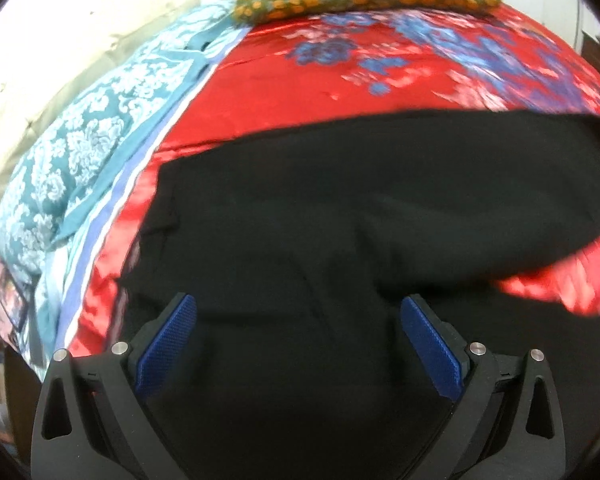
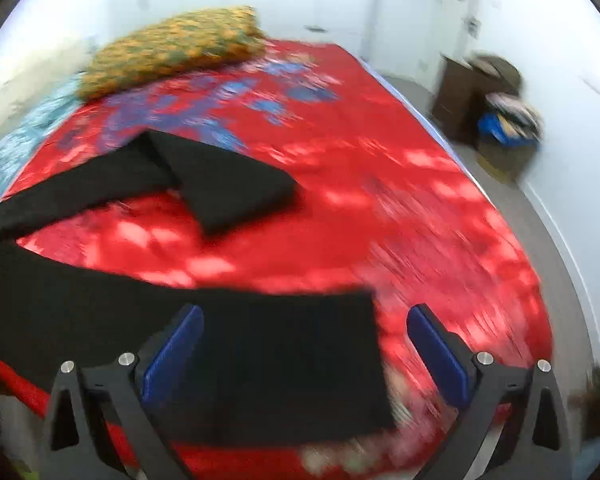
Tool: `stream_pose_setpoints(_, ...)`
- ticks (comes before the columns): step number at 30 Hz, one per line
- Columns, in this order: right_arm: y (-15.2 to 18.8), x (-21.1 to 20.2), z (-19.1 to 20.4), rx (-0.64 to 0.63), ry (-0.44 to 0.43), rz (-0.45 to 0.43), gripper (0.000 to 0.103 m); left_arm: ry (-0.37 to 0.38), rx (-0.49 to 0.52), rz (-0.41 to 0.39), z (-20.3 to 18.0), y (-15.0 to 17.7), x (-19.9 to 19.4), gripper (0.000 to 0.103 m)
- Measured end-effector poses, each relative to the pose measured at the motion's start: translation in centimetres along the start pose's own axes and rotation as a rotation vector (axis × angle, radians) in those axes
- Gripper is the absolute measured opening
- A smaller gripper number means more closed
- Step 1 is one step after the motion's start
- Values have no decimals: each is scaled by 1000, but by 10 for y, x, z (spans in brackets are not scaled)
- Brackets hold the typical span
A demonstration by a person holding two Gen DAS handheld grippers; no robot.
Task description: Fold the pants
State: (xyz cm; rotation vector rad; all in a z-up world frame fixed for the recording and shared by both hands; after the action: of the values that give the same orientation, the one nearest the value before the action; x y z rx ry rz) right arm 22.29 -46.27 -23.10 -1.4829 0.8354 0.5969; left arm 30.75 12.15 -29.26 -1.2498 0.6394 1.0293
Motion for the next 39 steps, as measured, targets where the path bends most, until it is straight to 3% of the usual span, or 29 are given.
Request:
stream_pose_setpoints(4,-46,53,58,-98,-44,12,101,69,-19,27,-21,27,-14,102)
stream_pose_setpoints(8,-70,132,110,-200,38,119,90,88,-13,73,-37,48,-16,102)
stream_pose_setpoints(10,-77,167,123,-279,137,154,88,78,-4,73,-38,57,-19,102)
stream_pose_setpoints(11,-79,176,122,-291,166,158,79,72,-1,70,-37,60,-20,102)
stream_pose_setpoints(12,-84,179,120,-272,171,142,62,64,2,66,-36,62,-21,102)
stream_pose_setpoints(13,-90,179,113,-234,188,140,21,58,3,63,-33,64,-22,102)
stream_pose_setpoints(14,-93,177,107,-201,192,144,14,56,1,63,-30,64,-21,102)
stream_pose_setpoints(16,-103,153,98,-146,170,77,12,53,-13,64,-25,66,-19,102)
stream_pose_setpoints(20,-95,86,105,-224,112,-48,11,63,-55,74,-18,71,-17,102)
stream_pose_setpoints(23,-61,31,107,-329,127,-105,11,75,-65,64,-18,70,-19,102)
stream_pose_setpoints(26,-9,10,88,-346,163,-59,12,72,-66,56,-17,71,-20,102)
stream_pose_setpoints(28,26,13,70,-326,173,28,16,70,-73,51,-15,71,-20,102)
stream_pose_setpoints(30,50,16,60,-290,157,109,49,57,-76,51,-13,73,-19,102)
stream_pose_setpoints(31,55,16,55,-284,188,139,74,54,-78,51,-11,73,-18,102)
stream_pose_setpoints(32,55,8,51,-275,205,124,82,55,-82,50,-10,74,-18,102)
stream_pose_setpoints(36,43,-27,42,-123,153,68,85,66,-102,45,-5,77,-19,102)
stream_pose_setpoints(39,43,-40,60,71,-130,25,85,81,-112,47,-7,79,-18,102)
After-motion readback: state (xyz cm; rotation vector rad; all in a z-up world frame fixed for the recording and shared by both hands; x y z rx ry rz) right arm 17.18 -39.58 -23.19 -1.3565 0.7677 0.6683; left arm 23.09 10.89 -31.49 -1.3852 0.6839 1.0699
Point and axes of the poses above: each gripper's, at about its wrist camera, not at the fingertips, and x roughly the way its jaws point, z to its left, y to its underside, the point moved 6 cm from there along x, roughly the way its jaws point, and after that the axes turned 1 degree about z, right-handed, at the moved point
